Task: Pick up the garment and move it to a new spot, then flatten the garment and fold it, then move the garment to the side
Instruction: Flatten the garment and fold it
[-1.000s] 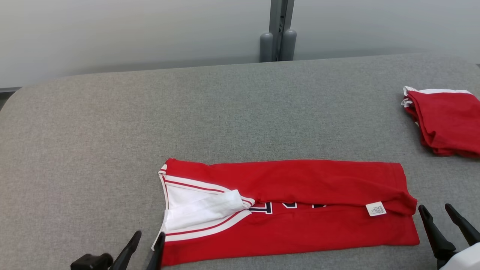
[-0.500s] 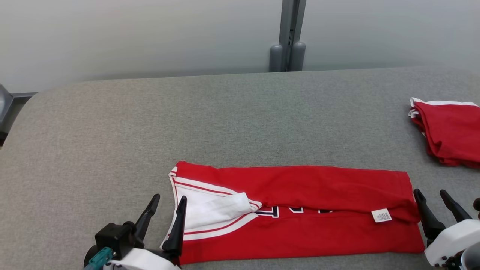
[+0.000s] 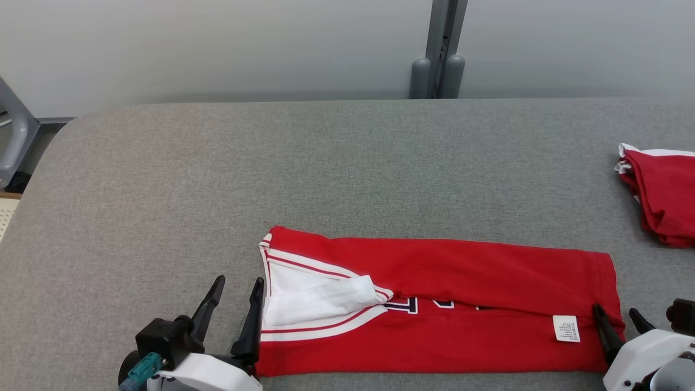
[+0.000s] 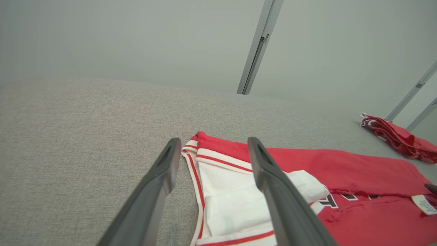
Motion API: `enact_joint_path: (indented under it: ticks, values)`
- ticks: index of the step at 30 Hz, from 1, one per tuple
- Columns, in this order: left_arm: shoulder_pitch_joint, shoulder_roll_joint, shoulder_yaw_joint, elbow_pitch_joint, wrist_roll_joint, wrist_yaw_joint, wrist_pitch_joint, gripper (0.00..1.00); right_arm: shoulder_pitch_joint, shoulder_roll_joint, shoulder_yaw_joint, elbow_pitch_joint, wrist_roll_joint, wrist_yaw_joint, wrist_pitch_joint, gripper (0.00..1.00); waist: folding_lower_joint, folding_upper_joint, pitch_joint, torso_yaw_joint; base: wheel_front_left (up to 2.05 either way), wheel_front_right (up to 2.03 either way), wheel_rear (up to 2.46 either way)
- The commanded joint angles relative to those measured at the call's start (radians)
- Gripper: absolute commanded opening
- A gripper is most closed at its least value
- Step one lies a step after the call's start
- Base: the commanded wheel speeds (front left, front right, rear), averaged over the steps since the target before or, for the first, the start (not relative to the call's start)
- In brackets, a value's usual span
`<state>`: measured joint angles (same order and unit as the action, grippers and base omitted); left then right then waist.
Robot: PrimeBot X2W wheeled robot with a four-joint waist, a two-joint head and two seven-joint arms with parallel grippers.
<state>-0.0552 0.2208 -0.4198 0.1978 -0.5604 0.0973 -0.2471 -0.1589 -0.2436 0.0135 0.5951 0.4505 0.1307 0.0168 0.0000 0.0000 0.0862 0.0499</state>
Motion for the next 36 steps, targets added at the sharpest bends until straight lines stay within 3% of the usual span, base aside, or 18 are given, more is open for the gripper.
enact_joint_path:
  ticks: [1,9,10,11,12,15,21,29,36]
  values:
    - [-0.016,0.005,0.007,0.003,0.000,-0.002,-0.004,1.00,-0.010,0.000,-0.003,0.016,-0.006,0.000,-0.005,1.00,0.0000,0.0000,0.004,0.001,0.00,0.00,0.00]
    - [-0.019,0.006,0.016,0.007,0.002,-0.001,-0.011,1.00,-0.032,0.014,0.032,0.095,0.006,0.000,0.008,1.00,0.0000,0.0000,0.016,-0.004,0.00,0.00,0.00]
    - [-0.018,0.006,0.017,0.007,0.003,-0.001,-0.010,1.00,-0.034,0.015,0.041,0.102,0.005,0.000,0.012,0.78,0.0000,0.0000,0.016,-0.005,0.00,0.00,0.00]
    - [-0.018,0.006,0.018,0.008,0.003,-0.002,-0.009,1.00,-0.038,0.016,0.045,0.113,0.003,0.000,0.014,0.49,0.0000,0.0000,0.017,-0.006,0.00,0.00,0.00]
    - [-0.019,0.006,0.018,0.009,0.004,-0.002,-0.010,1.00,-0.043,0.018,0.051,0.123,0.002,0.000,0.017,0.40,0.0000,0.0000,0.017,-0.007,0.00,0.00,0.00]
    - [-0.022,0.005,0.019,0.011,0.006,-0.004,-0.012,1.00,-0.059,0.023,0.066,0.143,0.007,0.000,0.018,0.00,0.0000,0.0000,0.017,-0.008,0.00,0.00,0.00]
    - [-0.019,0.005,0.023,0.015,0.007,0.000,-0.014,1.00,-0.097,0.006,0.071,0.143,0.041,0.000,0.000,0.00,0.0000,0.0000,0.013,-0.012,0.00,0.00,0.00]
    - [-0.007,0.000,0.030,0.010,0.007,0.005,-0.016,1.00,-0.072,-0.096,0.036,0.031,0.151,0.000,0.058,0.00,0.0000,0.0000,0.003,-0.036,0.00,0.00,0.00]
    - [-0.003,-0.006,0.028,0.014,0.009,0.003,-0.017,1.00,-0.023,-0.175,-0.041,-0.055,0.175,0.000,0.102,0.00,0.0000,0.0000,0.000,-0.053,0.00,0.00,0.00]
